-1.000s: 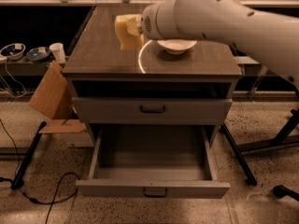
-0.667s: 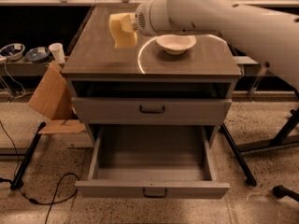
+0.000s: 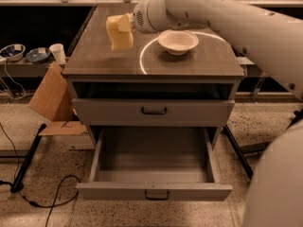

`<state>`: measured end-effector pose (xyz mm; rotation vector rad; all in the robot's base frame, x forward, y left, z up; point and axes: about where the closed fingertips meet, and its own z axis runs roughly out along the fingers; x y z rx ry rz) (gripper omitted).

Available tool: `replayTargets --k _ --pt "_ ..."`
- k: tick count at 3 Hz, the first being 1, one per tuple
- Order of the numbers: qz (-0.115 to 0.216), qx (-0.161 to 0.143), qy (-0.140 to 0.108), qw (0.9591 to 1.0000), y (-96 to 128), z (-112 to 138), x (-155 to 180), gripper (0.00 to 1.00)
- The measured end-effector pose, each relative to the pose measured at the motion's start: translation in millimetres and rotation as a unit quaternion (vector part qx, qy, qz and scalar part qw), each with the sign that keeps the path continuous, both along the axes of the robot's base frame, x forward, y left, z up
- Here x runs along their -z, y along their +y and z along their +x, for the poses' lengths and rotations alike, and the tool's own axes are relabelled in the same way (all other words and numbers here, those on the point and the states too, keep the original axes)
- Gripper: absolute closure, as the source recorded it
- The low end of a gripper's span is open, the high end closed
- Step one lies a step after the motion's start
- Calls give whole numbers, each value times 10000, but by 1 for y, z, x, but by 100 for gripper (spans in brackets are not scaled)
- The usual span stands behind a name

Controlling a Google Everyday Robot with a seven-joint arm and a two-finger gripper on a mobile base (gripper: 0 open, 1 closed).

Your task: Pick sponge from middle drawer and place on counter

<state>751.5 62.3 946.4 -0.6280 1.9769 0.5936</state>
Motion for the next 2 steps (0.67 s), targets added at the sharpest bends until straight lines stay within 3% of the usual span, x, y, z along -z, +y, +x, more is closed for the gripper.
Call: replayTargets --k 2 --pt "3 -314 487 9983 13 20 23 14"
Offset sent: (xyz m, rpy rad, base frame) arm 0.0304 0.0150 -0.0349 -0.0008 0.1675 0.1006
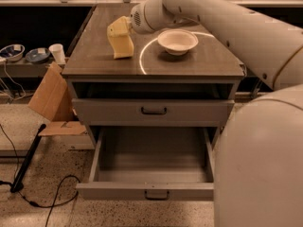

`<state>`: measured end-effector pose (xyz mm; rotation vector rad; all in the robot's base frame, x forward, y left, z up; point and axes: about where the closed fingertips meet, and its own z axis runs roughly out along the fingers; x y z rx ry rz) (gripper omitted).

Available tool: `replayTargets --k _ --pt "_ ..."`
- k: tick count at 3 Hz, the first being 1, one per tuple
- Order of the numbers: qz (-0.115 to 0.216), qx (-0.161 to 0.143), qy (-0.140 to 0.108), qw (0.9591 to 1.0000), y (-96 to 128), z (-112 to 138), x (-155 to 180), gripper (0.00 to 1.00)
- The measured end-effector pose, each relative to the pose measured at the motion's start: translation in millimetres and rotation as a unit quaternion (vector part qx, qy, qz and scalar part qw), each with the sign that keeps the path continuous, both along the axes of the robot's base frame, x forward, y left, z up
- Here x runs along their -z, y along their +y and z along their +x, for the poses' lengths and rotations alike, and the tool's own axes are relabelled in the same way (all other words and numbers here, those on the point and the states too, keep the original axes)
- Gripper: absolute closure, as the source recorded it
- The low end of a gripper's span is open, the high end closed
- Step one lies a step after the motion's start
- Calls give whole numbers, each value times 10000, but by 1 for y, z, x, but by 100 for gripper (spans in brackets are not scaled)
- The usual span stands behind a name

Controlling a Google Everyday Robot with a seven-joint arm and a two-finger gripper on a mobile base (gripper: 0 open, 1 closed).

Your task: Pick sponge from middle drawer and place on counter

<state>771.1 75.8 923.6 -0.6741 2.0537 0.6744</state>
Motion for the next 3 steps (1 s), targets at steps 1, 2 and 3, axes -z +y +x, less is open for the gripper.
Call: replayTargets --k 1,2,3 --pt "5 -105 196 9998 3 5 9 0" --pt "8 -151 318 9994 4 8 15 0" --pt "7 -151 318 9994 4 8 15 0"
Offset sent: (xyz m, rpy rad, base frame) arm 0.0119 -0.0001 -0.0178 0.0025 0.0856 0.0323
